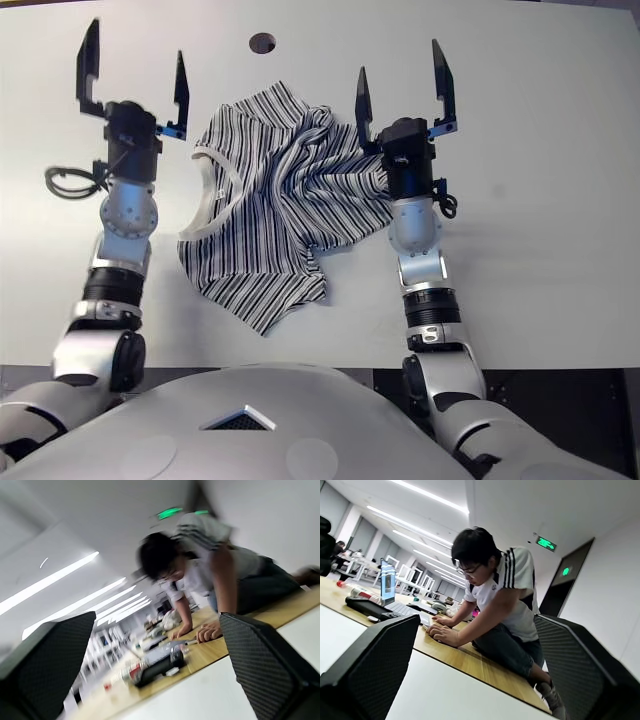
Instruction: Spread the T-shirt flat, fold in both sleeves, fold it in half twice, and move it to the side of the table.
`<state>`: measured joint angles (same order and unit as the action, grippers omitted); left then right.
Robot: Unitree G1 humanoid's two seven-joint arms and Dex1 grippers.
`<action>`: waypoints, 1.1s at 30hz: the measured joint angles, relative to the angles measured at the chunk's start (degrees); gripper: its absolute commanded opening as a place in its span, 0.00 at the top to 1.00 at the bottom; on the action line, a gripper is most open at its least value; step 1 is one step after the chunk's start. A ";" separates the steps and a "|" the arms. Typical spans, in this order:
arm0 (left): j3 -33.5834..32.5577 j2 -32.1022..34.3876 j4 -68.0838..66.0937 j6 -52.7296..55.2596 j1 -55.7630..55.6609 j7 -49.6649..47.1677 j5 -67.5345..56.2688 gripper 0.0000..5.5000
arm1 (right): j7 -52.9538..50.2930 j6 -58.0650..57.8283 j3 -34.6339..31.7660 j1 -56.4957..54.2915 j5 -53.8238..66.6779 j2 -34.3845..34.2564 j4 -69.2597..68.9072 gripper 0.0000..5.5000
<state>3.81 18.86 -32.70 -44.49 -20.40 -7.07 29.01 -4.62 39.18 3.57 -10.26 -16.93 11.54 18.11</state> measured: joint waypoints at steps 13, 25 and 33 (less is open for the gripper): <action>30.77 4.03 -35.87 6.87 -27.81 1.07 28.10 0.17 | 14.14 2.10 4.92 5.40 2.64 8.24 -15.77 0.24; 20.87 27.67 -0.96 3.62 6.36 3.13 8.67 0.17 | 34.60 3.60 22.13 11.15 2.68 16.82 -24.89 0.24; 7.43 34.72 28.54 19.21 32.88 12.10 1.09 0.17 | 39.19 4.82 29.37 2.37 -11.19 16.55 -19.14 0.24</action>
<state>11.24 53.58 -4.16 -25.28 12.49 5.03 30.10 34.57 43.99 32.93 -7.89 -28.11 28.09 -1.03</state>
